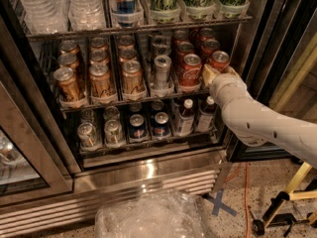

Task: Pick coke can from middle shelf of fridge

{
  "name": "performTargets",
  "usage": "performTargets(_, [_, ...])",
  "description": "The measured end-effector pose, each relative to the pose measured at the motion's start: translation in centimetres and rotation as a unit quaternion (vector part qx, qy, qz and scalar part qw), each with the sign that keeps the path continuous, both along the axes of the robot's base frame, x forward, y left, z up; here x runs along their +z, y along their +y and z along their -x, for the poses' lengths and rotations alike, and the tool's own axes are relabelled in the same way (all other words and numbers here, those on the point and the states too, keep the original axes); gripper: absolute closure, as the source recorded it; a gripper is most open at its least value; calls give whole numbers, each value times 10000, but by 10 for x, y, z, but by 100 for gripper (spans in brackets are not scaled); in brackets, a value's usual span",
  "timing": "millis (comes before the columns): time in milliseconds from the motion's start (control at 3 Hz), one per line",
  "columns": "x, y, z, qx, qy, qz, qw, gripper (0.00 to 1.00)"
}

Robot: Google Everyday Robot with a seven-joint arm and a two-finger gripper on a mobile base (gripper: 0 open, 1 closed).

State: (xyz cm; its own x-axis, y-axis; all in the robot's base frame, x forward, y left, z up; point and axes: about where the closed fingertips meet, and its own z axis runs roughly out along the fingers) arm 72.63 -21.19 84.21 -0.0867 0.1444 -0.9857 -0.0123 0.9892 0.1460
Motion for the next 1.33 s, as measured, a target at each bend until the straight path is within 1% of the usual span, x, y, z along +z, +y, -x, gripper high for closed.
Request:
performTargets(333, [0, 0, 0, 0, -1, 0, 10000, 97])
performTargets(667, [23, -3, 5, 48, -146, -14, 9999, 100])
performTargets(1000, [60, -5, 17, 212, -317, -18, 9993, 100])
performTargets(1333, [81, 9, 38, 695, -261, -125, 9972, 100])
